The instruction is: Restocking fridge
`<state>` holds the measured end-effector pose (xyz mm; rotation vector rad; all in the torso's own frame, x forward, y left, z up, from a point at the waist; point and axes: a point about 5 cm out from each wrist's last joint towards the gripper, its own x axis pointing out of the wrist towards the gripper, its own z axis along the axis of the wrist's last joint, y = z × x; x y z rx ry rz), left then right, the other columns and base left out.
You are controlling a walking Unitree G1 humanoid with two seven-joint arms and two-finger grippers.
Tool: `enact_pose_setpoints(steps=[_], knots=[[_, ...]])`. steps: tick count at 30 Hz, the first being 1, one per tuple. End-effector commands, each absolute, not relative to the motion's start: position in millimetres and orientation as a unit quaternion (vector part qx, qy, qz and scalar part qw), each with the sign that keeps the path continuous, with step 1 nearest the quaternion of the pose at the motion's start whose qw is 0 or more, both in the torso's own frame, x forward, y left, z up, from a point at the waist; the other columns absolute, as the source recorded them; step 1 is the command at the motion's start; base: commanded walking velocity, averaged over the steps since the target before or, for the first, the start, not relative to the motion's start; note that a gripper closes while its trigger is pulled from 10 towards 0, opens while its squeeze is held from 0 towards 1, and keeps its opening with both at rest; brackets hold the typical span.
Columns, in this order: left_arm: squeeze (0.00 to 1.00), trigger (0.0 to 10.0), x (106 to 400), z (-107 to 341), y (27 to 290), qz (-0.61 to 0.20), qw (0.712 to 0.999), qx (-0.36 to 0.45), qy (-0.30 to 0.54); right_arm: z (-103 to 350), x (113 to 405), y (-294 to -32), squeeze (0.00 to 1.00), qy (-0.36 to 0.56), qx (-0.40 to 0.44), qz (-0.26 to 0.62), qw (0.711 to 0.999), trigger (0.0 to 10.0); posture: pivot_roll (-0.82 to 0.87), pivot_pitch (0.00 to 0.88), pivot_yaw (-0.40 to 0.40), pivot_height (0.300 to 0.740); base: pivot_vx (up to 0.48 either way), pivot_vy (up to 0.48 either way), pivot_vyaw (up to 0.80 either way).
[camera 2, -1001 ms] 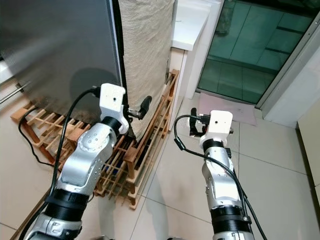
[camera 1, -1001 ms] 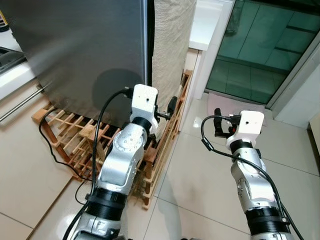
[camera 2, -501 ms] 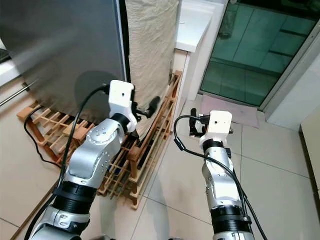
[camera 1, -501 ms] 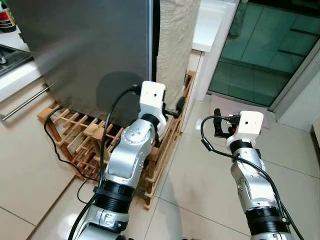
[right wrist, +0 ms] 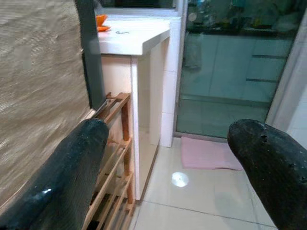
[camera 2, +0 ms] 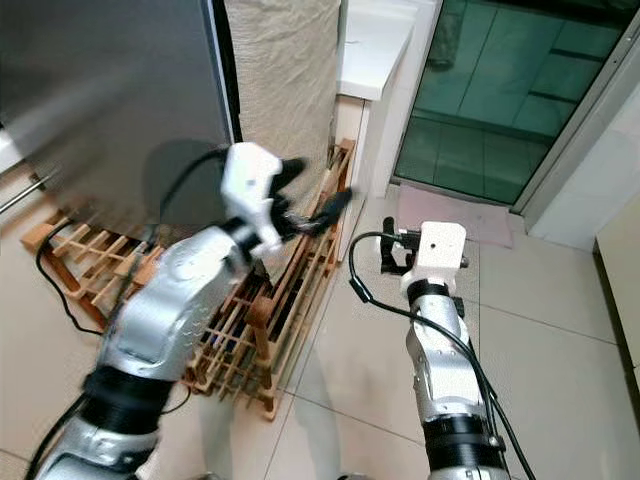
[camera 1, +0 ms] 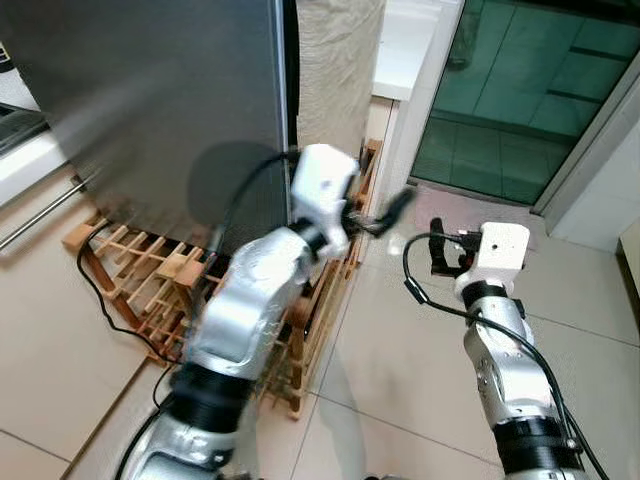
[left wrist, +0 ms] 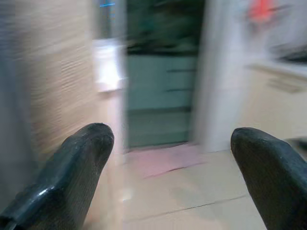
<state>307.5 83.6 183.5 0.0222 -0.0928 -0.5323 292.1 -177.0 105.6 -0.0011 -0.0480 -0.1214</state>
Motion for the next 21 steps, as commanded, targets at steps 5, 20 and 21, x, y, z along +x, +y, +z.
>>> enact_pose_setpoints(steps=[5,20,21], knots=[[0.00,10.0,293,135,137,-0.105,0.993,0.058,0.022,109,257,-193,0.00,-0.037,-0.028,-0.082,0.996,10.0,0.02,0.000,-0.025,0.740,0.000,0.000,0.00],[0.00,10.0,255,149,161,-0.055,0.992,0.079,-0.084,117,220,-195,0.00,-0.073,-0.061,-0.080,0.992,10.0,0.00,0.000,-0.024,0.740,0.000,0.000,0.00],[0.00,10.0,254,152,158,-0.063,0.991,0.081,-0.089,117,219,-194,0.00,-0.071,-0.060,-0.078,0.993,10.0,0.00,0.000,-0.024,0.740,0.000,0.000,0.00]])
